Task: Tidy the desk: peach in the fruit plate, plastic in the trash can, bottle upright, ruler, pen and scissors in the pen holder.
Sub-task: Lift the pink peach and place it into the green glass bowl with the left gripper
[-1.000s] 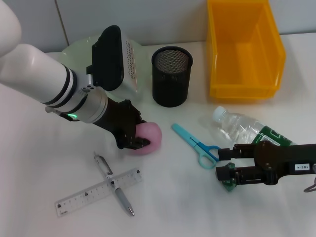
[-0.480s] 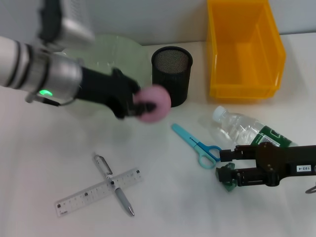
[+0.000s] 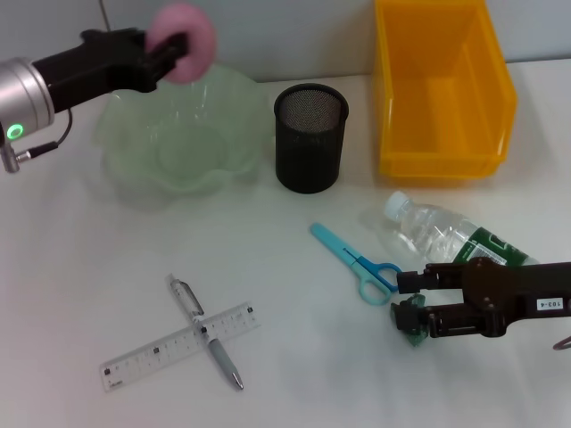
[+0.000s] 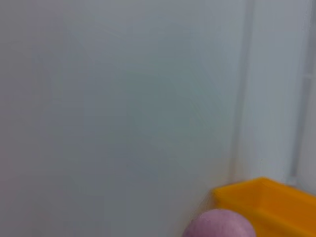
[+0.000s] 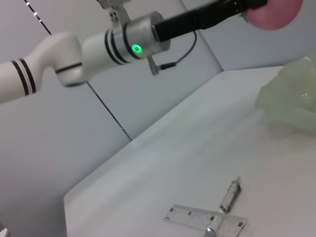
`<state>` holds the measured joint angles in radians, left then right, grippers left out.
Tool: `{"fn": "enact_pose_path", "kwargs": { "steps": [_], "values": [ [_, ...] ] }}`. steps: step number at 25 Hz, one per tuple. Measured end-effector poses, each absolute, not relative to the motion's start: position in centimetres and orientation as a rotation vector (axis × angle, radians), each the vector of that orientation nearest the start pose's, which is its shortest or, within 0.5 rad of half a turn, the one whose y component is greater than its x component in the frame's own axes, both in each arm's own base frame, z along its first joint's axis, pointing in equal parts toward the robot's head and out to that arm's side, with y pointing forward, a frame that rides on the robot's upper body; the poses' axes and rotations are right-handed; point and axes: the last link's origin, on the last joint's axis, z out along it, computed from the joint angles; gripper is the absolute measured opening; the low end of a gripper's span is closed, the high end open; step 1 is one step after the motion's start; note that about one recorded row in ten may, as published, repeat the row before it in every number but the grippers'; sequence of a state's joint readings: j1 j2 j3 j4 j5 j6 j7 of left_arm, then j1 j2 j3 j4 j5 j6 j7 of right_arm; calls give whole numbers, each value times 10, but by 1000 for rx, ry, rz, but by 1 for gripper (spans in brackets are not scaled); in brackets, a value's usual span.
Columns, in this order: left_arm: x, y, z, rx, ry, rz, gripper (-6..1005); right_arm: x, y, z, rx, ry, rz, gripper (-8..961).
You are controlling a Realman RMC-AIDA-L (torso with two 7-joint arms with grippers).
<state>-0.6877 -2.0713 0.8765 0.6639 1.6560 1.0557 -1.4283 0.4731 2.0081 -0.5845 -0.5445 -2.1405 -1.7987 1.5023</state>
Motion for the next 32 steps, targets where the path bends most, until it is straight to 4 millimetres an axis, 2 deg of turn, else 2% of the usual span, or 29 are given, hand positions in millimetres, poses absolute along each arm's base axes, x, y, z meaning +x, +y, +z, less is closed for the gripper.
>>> {"fn": "enact_pose_path", "kwargs": {
  "steps": [3,5,6,7,9,12,24,29,32],
  "values": [
    [-200,432,17,-2342,-553,-740,261,293,277,13,-2846,1001,790,712],
    [-220,440,0,-2257,-644,-645,246,293,277,13,-2847,1001,789,712],
    [-220,440,0,-2257,-644,-645,236,293,277,13,-2847,1001,789,712],
    [-223,442,-10,-2258,-664,-592,227,293,277,13,-2848,1002,788,713],
    [-223,442,-10,-2258,-664,-592,207,293,277,13,-2849,1001,788,713],
    [-225,447,-32,-2268,-668,-434,153,292,277,12,-2853,1003,786,712],
    [-221,447,-43,-2291,-682,-395,177,291,276,8,-2857,1008,799,712],
    [-220,447,-45,-2302,-675,-388,397,290,275,7,-2858,1011,803,712],
    [-220,447,-45,-2301,-674,-386,487,290,275,5,-2857,1012,805,712]
  ]
}}
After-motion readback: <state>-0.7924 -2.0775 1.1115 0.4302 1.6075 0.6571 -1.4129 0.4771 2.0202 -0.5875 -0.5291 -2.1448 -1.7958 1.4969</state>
